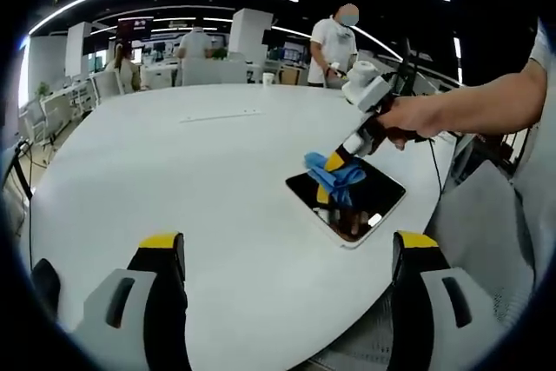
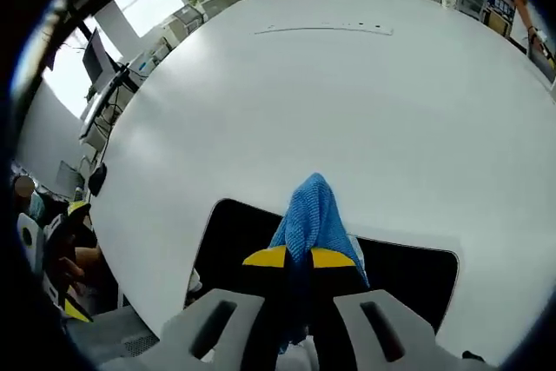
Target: Wipe the mirror surface with the cleaning cloth until all visible marks leave the cleaned area.
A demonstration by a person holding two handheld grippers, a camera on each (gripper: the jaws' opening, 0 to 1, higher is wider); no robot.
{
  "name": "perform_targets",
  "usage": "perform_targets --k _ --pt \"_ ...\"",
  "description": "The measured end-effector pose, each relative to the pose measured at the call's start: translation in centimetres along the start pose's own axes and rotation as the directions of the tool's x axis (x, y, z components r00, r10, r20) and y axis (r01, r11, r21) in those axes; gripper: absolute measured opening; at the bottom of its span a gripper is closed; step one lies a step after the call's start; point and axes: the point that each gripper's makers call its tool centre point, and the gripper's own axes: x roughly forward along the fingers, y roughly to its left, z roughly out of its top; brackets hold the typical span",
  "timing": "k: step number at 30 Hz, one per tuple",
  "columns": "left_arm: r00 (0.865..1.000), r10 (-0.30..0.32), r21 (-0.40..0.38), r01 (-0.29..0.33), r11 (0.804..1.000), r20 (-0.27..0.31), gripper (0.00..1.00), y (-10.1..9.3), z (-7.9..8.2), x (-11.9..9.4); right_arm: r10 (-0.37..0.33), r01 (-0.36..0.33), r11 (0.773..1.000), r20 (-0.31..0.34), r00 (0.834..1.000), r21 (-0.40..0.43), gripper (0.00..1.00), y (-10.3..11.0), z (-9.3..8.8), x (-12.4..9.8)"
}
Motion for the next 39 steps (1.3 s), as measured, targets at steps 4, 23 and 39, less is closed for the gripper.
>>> perform_targets --k 4,23,39 --pt "1.000 0.001 -0.001 -0.001 1.000 -0.001 0.98 0.1 0.0 0.0 0.011 -0.012 1.000 -0.004 1.000 -0.012 0.02 1.0 0.2 0.3" --pt "1.000 -0.005 -0.002 0.005 1.000 -0.014 0.97 0.2 -0.3 0.1 0.061 -0.062 0.997 -0.017 0.998 -0.040 0.02 4.9 1.2 1.7" --pt "1.000 -0.001 0.002 0.001 1.000 -0.008 0.96 0.3 0.0 0.4 0.056 -0.056 0.998 -0.008 0.998 -0.033 0.02 5.5 1.5 2.0"
